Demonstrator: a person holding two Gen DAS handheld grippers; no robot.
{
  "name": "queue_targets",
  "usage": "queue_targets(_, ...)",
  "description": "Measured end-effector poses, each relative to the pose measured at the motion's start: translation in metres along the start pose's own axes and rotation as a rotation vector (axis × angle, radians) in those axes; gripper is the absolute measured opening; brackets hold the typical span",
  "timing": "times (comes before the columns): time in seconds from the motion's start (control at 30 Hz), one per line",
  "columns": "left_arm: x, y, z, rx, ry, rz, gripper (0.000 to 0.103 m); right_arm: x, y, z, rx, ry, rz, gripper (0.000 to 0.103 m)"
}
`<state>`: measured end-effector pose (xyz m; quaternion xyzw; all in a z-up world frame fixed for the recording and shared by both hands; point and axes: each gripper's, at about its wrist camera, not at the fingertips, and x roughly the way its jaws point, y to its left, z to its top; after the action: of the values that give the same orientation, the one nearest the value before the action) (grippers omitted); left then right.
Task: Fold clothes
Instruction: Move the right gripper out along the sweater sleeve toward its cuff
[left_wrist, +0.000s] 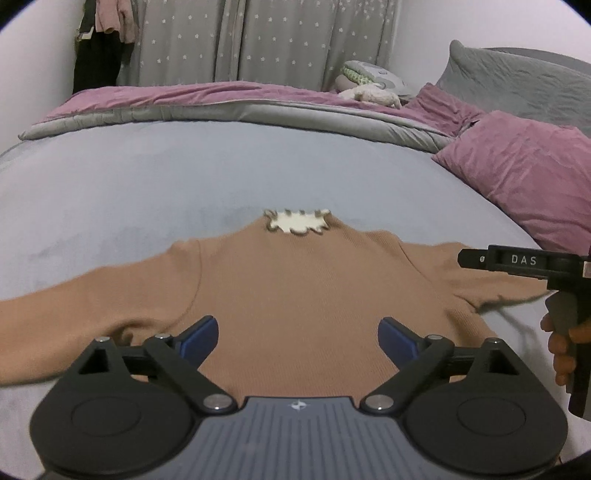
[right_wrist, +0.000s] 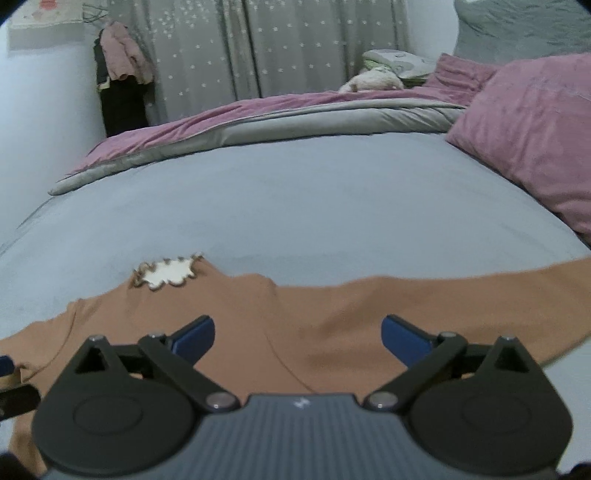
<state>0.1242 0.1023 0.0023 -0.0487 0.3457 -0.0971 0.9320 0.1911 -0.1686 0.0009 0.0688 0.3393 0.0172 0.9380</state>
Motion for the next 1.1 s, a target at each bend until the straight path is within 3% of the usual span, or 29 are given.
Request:
queue_targets(0.4,0.010,0.001,-0.022,-0.090,0.064,-0.035,0.097,-0.025,-0.031,-0.029,0.064,0.025,-0.013,0.103)
queue_targets(0.83,0.012,-0.010,-0.027,-0.065,0.086,-0.052,0.097,-0.047,-0.066,-0.069,0.249,0.045,-0.002,0.103)
queue_targets(1.1,0.014,-0.017,-0.029,-0.032,0.079,-0.041,0.097,-0.058,-0.076,-0.070,0.295,0.010,-0.017,0.103)
